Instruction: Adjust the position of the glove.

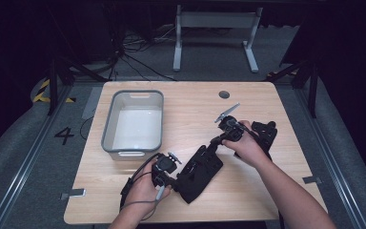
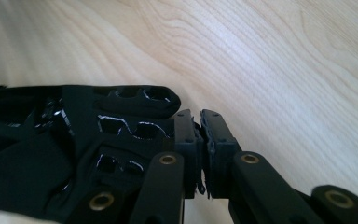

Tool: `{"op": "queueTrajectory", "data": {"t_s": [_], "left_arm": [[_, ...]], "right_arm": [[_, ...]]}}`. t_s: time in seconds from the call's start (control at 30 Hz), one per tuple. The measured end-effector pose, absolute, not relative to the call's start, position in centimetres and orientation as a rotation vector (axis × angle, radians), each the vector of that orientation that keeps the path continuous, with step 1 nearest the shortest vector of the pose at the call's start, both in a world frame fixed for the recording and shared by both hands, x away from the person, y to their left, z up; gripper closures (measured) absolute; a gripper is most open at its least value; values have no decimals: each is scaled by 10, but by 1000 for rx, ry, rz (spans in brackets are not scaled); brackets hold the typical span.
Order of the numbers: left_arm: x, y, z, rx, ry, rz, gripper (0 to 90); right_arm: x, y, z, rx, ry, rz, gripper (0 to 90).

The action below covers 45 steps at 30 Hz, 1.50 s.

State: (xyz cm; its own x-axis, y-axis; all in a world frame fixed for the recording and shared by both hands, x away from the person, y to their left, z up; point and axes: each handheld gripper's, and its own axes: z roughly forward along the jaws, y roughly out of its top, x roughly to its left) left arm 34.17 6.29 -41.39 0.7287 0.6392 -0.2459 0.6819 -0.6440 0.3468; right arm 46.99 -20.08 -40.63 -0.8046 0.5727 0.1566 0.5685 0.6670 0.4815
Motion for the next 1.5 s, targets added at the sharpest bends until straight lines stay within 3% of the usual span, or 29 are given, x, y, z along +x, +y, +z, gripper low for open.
{"op": "queueTrajectory", "data": {"t_s": [0.37,0.77,1.33,1.43,1.47,1.5], "left_arm": [[346,67,-389,2496,951,-111,858],[360,46,-388,2536,887,-142,856],[377,15,-413,2678,866,-187,844],[378,14,-415,2688,873,-178,805],[379,14,-415,2690,880,-169,720],[379,14,-415,2685,880,-159,722]], "right_arm": [[408,-245,-367,1021,2739,973,860],[356,-279,-376,1128,2663,1018,859],[346,-289,-416,1244,2678,931,854],[347,-289,-419,1256,2666,912,824],[346,-291,-419,1266,2642,907,797],[346,-293,-418,1258,2635,911,786]]}}
